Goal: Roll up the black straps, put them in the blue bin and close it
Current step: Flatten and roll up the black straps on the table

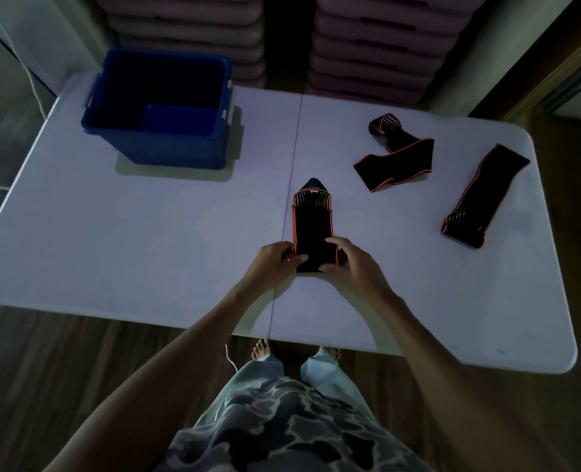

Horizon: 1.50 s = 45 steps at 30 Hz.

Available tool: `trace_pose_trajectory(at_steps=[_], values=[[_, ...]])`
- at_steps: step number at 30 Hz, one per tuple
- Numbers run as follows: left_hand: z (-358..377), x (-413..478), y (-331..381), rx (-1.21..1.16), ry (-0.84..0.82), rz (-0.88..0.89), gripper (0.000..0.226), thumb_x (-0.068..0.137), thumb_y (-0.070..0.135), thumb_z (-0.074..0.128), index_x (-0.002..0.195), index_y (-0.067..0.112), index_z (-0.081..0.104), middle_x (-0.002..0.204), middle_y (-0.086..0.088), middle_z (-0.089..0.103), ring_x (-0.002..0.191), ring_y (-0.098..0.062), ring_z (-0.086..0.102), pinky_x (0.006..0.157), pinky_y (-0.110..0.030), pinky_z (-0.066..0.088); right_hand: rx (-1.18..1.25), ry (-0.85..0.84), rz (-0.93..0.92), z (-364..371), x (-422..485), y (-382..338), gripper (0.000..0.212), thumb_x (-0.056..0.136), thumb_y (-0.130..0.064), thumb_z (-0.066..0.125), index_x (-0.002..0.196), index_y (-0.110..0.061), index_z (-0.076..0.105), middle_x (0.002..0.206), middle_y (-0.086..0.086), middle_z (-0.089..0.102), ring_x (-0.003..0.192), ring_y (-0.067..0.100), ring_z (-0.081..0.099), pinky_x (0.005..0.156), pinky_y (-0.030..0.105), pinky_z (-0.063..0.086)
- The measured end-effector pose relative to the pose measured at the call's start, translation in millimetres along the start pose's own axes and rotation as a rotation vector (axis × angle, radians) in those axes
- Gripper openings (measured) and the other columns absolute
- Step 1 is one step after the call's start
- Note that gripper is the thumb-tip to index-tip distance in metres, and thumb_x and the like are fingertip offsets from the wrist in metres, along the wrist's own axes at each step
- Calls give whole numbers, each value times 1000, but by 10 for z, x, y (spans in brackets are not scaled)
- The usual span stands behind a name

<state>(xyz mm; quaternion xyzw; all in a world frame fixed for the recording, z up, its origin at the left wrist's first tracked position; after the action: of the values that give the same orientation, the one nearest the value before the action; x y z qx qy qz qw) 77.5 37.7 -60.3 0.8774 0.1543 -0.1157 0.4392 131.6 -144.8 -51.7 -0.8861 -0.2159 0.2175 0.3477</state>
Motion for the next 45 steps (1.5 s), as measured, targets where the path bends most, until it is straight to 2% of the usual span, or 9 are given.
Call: trace_pose_trajectory(at_steps=[2,9,18,23,29,35,39,42,45], values=[[4,25,-31,-3,-8,-18,34,87,40,59,89,6,63,81,-12,66,72,-25,60,60,-32,43,14,-36,-1,15,-22,24,67,78,-59,65,136,-43,35,128,-11,54,98,5,59,83,31,52],[18,-105,28,-104,56,97,43,88,29,59,129,29,50,101,4,62,86,-11,60,76,-23,50,29,-57,-36,35,13,68,68,82,-50,66,141,-29,38,125,-3,53,100,9,59,83,27,53],[-14,-84,-16,55,40,297,55,75,25,75,127,19,57,137,-5,50,123,-15,49,101,-22,37,24,-59,-5,52,96,125,64,80,-52,67,132,-18,51,109,-5,51,91,11,57,83,40,53],[-18,34,1,2,61,241,40,80,28,71,117,14,64,125,-5,58,107,-16,60,92,-14,41,7,33,-17,77,67,88,66,87,-45,62,143,-20,36,130,-1,42,105,11,51,82,32,49],[-55,190,26,44,11,171,31,83,34,65,111,20,65,109,-1,62,81,-7,55,76,-16,38,-60,36,-28,101,17,124,65,74,-35,72,133,-26,45,135,-6,46,124,12,44,95,33,44],[-57,257,75,11,-84,11,36,89,47,52,79,14,59,76,-3,60,72,-19,56,65,-31,40,260,-49,135,15,92,194,50,76,-27,75,122,-22,54,113,-8,54,100,9,60,81,25,50],[0,284,38,34,-89,-113,48,87,62,38,68,19,46,68,-3,55,70,-26,55,65,-35,42,381,-99,293,-6,139,264,36,80,-44,71,107,-22,61,94,-7,66,83,10,64,69,26,51],[22,229,71,-56,-8,-75,52,79,70,37,95,22,50,82,-5,64,83,-24,62,75,-39,50,334,-112,321,-65,191,181,20,90,-35,61,85,-16,59,73,-8,57,64,8,53,54,16,37],[11,188,148,-68,32,-11,53,86,50,52,129,20,46,114,-13,57,102,-24,57,87,-32,45,310,-82,355,-107,275,144,28,89,-37,64,85,-10,55,70,-5,53,63,10,50,54,23,35]])
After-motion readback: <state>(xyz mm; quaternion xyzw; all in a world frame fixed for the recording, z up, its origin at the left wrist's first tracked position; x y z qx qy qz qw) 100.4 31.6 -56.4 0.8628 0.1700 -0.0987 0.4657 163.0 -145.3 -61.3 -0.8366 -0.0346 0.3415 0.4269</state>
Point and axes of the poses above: each hand's wrist, its own x-axis towards the middle knuckle, its own z-axis out of the palm, y = z × x, the point moved 5 cm from there along x, towards the middle knuckle
